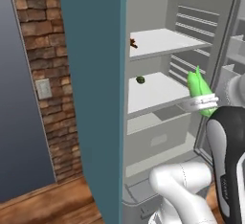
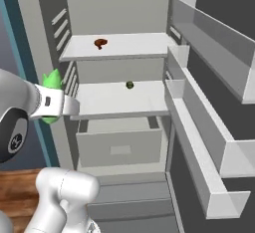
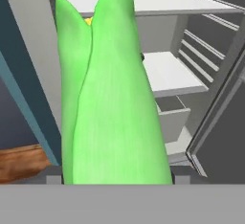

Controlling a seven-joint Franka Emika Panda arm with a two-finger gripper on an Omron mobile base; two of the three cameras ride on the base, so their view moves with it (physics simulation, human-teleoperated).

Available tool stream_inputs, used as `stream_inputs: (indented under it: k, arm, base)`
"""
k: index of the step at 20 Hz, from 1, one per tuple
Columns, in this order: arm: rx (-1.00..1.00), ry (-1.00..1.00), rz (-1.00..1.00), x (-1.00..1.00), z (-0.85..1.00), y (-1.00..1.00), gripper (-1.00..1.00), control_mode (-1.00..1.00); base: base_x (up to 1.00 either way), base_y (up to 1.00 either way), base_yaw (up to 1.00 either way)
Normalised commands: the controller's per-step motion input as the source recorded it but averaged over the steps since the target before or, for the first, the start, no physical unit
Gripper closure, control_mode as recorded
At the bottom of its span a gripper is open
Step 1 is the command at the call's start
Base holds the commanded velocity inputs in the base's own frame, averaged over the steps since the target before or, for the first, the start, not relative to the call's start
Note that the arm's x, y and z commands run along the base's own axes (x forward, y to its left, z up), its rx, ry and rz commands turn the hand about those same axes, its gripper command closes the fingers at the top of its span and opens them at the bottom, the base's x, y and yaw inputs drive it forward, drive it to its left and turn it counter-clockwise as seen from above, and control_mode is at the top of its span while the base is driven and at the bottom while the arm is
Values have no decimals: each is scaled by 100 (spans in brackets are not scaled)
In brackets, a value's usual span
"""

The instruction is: Transport the steak and corn to the fridge. Place the steak on the rack containing meat and place the corn on the rack containing the vegetable, ensuring meats and vegetables are on different racks.

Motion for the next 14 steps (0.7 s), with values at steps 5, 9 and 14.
stream_inputs:
  k: [5, 9, 14]
  arm:
    - [0, 0, 0, 0, 0, 0, 100, 100]
    - [0, 0, 0, 0, 0, 0, 100, 100]
    - [0, 0, 2, 49, -30, -25, 100, -100]
  base:
    - [100, -46, 19]
    - [100, -39, 20]
    - [40, -14, 5]
